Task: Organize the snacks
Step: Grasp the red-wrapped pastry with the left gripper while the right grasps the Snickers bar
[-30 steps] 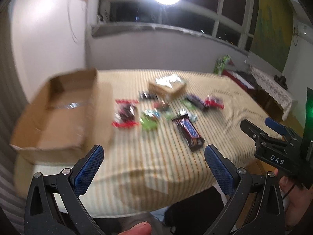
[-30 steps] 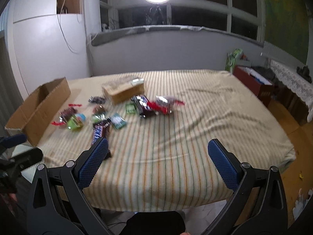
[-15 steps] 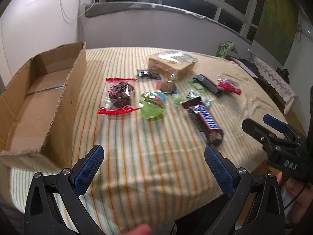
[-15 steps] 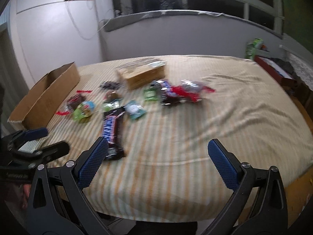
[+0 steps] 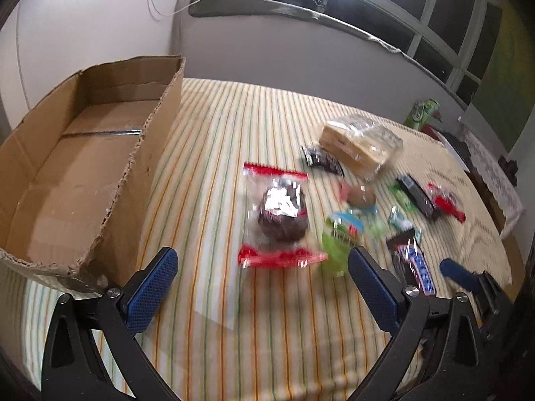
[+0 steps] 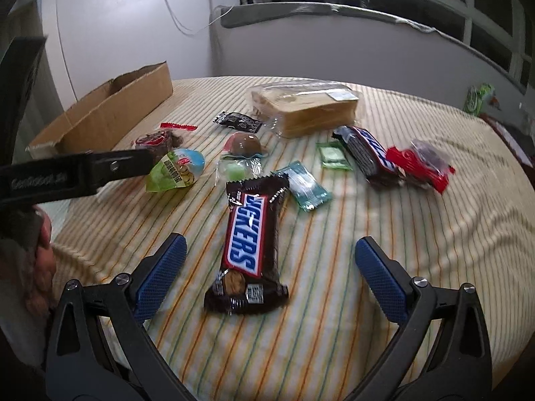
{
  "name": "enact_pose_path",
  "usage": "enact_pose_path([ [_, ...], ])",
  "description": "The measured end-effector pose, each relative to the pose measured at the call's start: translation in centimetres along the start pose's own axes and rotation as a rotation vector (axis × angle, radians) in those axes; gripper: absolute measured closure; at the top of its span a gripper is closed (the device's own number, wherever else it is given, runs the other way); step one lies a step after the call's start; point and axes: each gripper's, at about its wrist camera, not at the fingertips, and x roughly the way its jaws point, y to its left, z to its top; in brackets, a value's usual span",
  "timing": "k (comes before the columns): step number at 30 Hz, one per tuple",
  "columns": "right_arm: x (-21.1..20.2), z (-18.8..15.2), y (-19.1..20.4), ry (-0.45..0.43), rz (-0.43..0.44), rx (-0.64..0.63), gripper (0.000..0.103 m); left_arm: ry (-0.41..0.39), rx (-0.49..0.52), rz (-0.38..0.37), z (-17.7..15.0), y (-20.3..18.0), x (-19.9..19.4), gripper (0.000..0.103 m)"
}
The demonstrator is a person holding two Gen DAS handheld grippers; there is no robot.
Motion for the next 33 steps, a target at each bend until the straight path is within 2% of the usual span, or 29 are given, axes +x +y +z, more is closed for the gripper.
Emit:
enact_pose_path([
  [7, 0.2, 0.1, -0.3, -0.016, 0.010, -0.009, 0.008, -0.015, -0.027, 0.015, 1.3, -0.5, 1.4, 0.009],
  [10, -0.3, -0.2, -0.8, -0.020, 0.010, -0.012, 0.012, -0.025, -0.045, 0.017, 1.7, -0.3, 2.0, 0.016],
  [12, -0.5, -0.3, -1.0, -0.024, 0.006, -0.016, 0.016, -0.012, -0.053, 0.006, 1.9, -0.1, 2.4, 0.028],
  [13, -0.6, -0.4, -1.1, -0.026, 0.003, -0.018, 0.018, -0.007, -0.050, 0.012, 1.9, -0.2, 2.5, 0.030],
  [14, -0.6, -0.4, -1.2, -0.028, 0.000, -0.019, 0.023, -0.009, -0.038, 0.021, 1.7, -0.3, 2.6, 0.032],
  [16, -0.7, -0.4, -1.6, -0.035, -0.001, -0.014, 0.035, -0.006, -0.026, 0.010, 1.8, -0.6, 2.6, 0.045],
  [17, -0.8, -0.5, -1.8, -0.041, -0.003, -0.009, 0.050, -0.001, -0.015, 0.006, 1.7, -0.7, 2.6, 0.060],
  [18, -1.0, -0.5, -2.0, -0.043, -0.004, -0.005, 0.071, 0.000, -0.011, -0.003, 1.6, -0.7, 2.5, 0.061],
  [24, -1.6, -0.8, -2.7, -0.043, -0.005, 0.024, 0.073, -0.027, -0.023, -0.051, 0.9, 0.0, 1.0, 0.066],
  [33, -4.2, -1.0, -3.2, -0.088, -0.044, 0.055, 0.073, -0.077, 0.009, -0.060, -0.3, -0.1, -1.9, 0.067],
])
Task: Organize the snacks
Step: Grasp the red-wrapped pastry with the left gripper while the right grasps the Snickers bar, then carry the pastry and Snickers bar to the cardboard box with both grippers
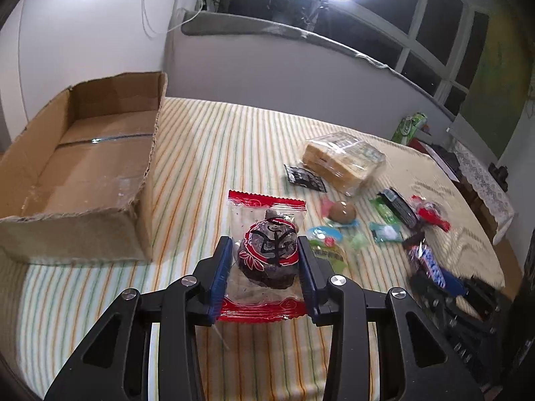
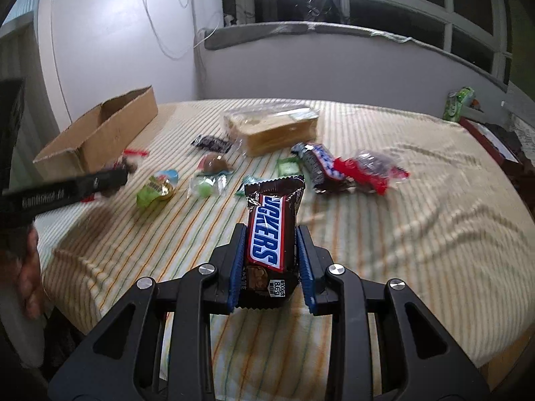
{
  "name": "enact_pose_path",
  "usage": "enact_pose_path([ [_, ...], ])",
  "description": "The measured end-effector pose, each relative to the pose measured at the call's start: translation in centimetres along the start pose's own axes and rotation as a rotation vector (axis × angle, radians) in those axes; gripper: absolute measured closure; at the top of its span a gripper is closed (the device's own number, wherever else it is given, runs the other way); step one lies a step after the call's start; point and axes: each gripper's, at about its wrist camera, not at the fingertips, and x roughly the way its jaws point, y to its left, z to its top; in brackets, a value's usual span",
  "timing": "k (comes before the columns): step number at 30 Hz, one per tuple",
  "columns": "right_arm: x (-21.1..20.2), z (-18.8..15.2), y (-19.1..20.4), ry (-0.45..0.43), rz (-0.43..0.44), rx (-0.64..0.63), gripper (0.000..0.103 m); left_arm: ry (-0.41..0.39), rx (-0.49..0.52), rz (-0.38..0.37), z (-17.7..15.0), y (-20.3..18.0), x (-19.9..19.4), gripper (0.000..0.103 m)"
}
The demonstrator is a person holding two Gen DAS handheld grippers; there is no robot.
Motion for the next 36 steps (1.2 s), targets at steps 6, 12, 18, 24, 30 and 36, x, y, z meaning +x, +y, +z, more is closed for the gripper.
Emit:
enact_pose_path([
  [6, -0.8, -0.1, -0.9, -0.020, -0.023, 0.041, 0.073, -0.004, 0.026, -0.016, -1.3, -0.8, -0.5, 0.067],
  [12, -1.6, 1.1, -0.3, -0.040, -0.019, 0.043, 0.073, -0.090, 0.069, -0.025, -0.1, -2.0, -2.9, 0.067],
  [18, -3.8, 4.6, 3.4, -0.116, -0.009, -0.037, 0.073, -0.189, 0.047, -0.018, 3.1, -0.2, -6.2, 0.067],
  [24, -7.0, 8.8, 6.3, -0.214, -0.040, -0.109, 0.073, -0.297, 0.012, -0.009, 5.9, 2.6, -10.2, 0.067],
  [30, -7.6, 10.7, 9.5, -0.229, -0.055, -0.170, 0.073, -0.354, -0.037, 0.008, 7.6, 5.8, -11.9, 0.067],
  [36, -4.8, 11.0, 12.9, -0.183, -0.002, -0.212, 0.073, -0.326, -0.078, 0.036, 6.6, 8.7, -11.0, 0.067],
])
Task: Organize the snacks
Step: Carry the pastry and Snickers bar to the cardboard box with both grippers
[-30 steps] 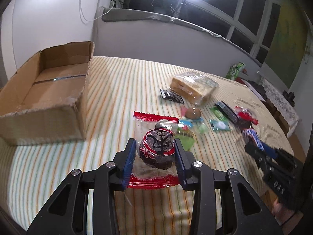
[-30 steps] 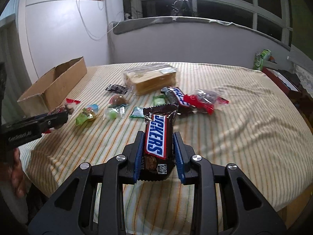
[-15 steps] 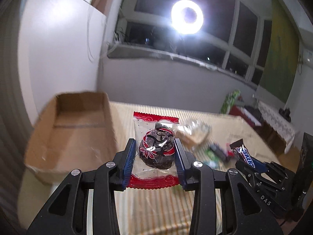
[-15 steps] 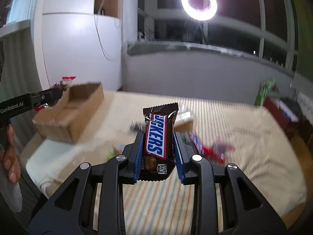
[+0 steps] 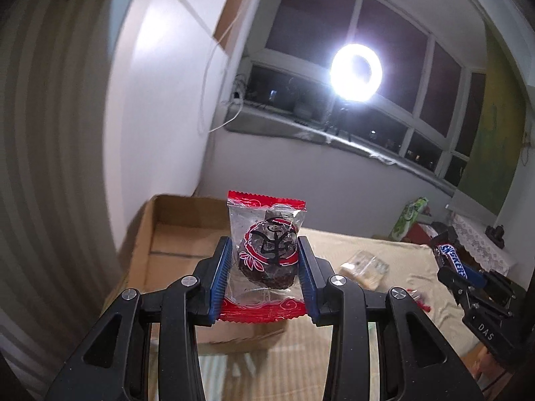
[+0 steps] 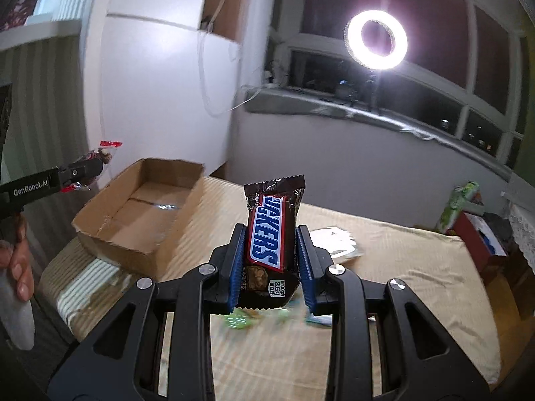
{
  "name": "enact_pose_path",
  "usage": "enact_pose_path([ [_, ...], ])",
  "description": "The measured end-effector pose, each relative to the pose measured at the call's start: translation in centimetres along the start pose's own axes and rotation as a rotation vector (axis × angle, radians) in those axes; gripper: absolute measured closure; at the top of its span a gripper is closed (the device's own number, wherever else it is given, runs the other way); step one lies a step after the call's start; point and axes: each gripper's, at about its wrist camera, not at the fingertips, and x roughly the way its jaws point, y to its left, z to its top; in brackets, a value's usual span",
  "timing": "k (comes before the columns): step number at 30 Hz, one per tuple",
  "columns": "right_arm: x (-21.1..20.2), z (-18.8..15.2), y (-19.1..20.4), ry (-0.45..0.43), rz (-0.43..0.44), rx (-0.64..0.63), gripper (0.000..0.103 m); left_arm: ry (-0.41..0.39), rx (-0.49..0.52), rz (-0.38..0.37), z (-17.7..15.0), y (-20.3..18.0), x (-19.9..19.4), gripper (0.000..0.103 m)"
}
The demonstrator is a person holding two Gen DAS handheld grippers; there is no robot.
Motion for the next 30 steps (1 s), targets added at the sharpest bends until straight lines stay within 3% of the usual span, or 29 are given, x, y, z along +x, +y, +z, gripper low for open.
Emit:
enact_pose_path([
  [6, 3.2, 1.4, 5.6, 0.002, 0.132, -0.059, 0.073, 0.008, -0.043, 0.097, -1.2, 4.4, -1.0, 0.067],
  [11, 5.2, 4.1, 10.1, -0.049, 0.230, -0.110, 0.073, -0.008, -0.040, 0.157, -0.5, 6.6, -1.9, 0.067],
  [15, 6.9, 5.4, 11.2, -0.060, 0.254, -0.103, 0.073, -0.034, -0.025, 0.141, 0.9, 5.9, -1.9, 0.067],
  [20, 9.3, 4.1, 11.2, -0.013, 0.279, -0.090, 0.073, -0.054, -0.011, 0.104, 2.1, 5.0, -0.3, 0.067],
  [27, 14.0, 0.6, 12.0, 0.110, 0.312, -0.058, 0.072, 0.081, -0.025, 0.120, -1.1, 5.7, 4.4, 0.066],
  [28, 14.5, 0.2, 11.9, 0.126, 0.319, -0.049, 0.069, 0.096, -0.030, 0.124, -1.3, 5.8, 4.9, 0.066],
  [30, 14.9, -0.4, 11.8, 0.139, 0.318, -0.041, 0.052, 0.137, -0.034, 0.137, -2.1, 5.6, 6.0, 0.061],
])
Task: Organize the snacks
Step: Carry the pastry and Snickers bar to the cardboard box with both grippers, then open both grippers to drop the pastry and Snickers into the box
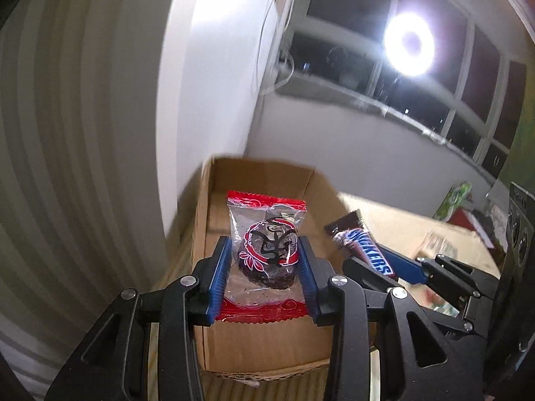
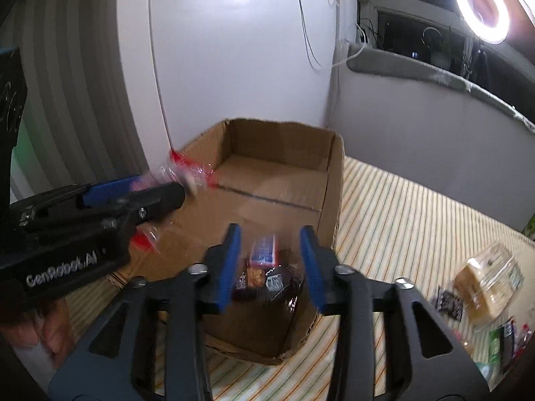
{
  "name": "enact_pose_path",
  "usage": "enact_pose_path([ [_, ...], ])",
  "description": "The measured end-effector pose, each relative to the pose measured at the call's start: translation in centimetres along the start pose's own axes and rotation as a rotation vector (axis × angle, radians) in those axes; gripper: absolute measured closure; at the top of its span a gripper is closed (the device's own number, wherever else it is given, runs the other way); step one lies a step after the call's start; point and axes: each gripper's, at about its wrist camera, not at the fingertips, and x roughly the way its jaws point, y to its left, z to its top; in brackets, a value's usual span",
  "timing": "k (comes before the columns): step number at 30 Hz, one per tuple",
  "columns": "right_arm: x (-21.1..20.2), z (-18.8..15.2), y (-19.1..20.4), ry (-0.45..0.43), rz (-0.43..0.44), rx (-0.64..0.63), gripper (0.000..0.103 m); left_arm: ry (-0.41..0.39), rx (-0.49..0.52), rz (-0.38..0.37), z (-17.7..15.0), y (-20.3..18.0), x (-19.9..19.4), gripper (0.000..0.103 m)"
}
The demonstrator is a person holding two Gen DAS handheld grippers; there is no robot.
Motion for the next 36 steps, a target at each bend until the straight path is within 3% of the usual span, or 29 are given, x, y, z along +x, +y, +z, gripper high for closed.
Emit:
enact_pose_path([
  [1, 0.0, -0.2, 0.0, 0.001, -0.002, 0.001, 0.048, 0.015, 0.001, 0.020, -0.4, 0.0, 0.3, 0.054],
  [2, 0.0, -0.4, 0.2, 0.004, 0.001, -0.003, 0.047, 0.012, -0.003, 0.035, -0.3, 0.0, 0.4, 0.035],
  [4, 0.0, -0.7, 0.7, 0.018, 0.000, -0.025, 0.047, -0.011, -0.015, 0.029, -0.4, 0.5, 0.0, 0.028],
  [8, 0.7, -1.1, 1.9, 0.060, 0.020, -0.067, 0.047, -0.031, -0.027, 0.055, -0.9, 0.7, -1.5, 0.027],
  [19, -0.5, -2.8, 5.5, 0.067, 0.097, -0.043, 0.047, -0.113, -0.088, 0.081, -0.4, 4.5, -6.9, 0.027],
  [28, -1.7, -2.3, 4.7, 0.064, 0.068, -0.036, 0.046, -0.124, -0.074, 0.058, -0.9, 4.5, -8.8, 0.027],
  [33, -5.3, -2.4, 4.4, -0.018, 0.057, -0.021, 0.046, -0.122, -0.071, 0.041, -1.3, 4.0, -9.6, 0.027],
  [34, -6.1, -2.4, 4.4, -0.039, 0.046, -0.023, 0.046, -0.123, -0.063, 0.038, -1.4, 3.8, -9.8, 0.027],
  [36, -7.5, -2.4, 4.2, -0.066, 0.025, -0.027, 0.032, -0.125, -0.049, 0.034, -1.4, 3.1, -10.0, 0.027],
])
